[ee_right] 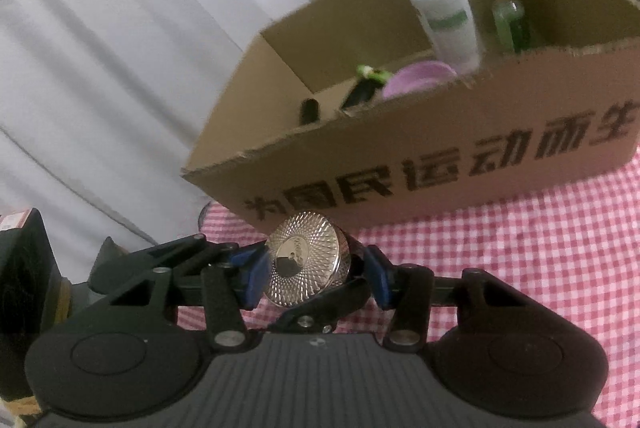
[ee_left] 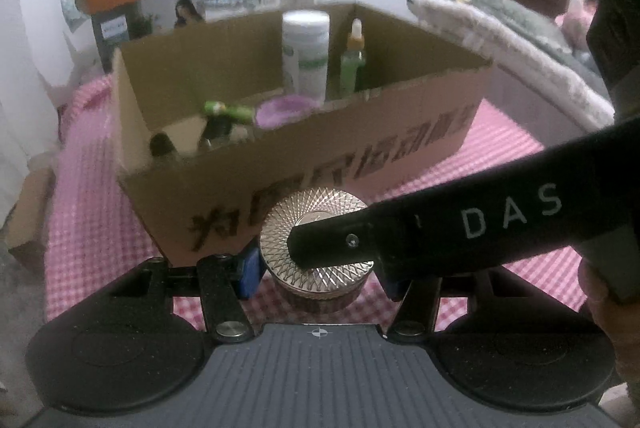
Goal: Organize rigid objects
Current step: 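Lift the gold compact and carry it over into the box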
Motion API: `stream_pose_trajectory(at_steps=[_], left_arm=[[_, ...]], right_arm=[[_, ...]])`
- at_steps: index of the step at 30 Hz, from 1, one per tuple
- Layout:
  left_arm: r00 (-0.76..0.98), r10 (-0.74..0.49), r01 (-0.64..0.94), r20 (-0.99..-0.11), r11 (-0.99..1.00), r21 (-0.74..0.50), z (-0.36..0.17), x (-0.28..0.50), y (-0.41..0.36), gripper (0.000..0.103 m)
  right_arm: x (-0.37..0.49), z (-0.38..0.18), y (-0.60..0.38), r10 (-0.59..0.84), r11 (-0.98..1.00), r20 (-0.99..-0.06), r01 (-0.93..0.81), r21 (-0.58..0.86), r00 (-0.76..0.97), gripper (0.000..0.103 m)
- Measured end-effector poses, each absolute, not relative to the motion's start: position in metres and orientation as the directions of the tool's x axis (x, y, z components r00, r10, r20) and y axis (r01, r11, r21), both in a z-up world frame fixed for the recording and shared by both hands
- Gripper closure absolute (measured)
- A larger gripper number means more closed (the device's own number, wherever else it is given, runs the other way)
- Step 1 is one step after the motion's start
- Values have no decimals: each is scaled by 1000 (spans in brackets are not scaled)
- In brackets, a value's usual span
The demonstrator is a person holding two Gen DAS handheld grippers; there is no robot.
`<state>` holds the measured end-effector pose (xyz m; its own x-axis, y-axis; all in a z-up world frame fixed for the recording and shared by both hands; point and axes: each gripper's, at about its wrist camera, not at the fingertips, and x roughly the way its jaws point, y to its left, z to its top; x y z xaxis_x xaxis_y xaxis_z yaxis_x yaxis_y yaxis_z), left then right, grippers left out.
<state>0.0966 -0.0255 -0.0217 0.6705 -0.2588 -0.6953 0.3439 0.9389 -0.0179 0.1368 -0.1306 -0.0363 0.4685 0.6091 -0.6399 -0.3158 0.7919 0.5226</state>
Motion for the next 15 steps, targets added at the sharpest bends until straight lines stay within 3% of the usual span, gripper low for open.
stream_pose_trajectory(at_steps=[8,15], left_arm=[[750,-284,368,-597,930,21,34,101,-30,47],[754,-334,410,-566,912,9,58,138,-49,47]], right_arm=[[125,22,-129,618,785,-554,-401,472,559,50],[146,64,-148,603,796,-510,-420,435,613,50]])
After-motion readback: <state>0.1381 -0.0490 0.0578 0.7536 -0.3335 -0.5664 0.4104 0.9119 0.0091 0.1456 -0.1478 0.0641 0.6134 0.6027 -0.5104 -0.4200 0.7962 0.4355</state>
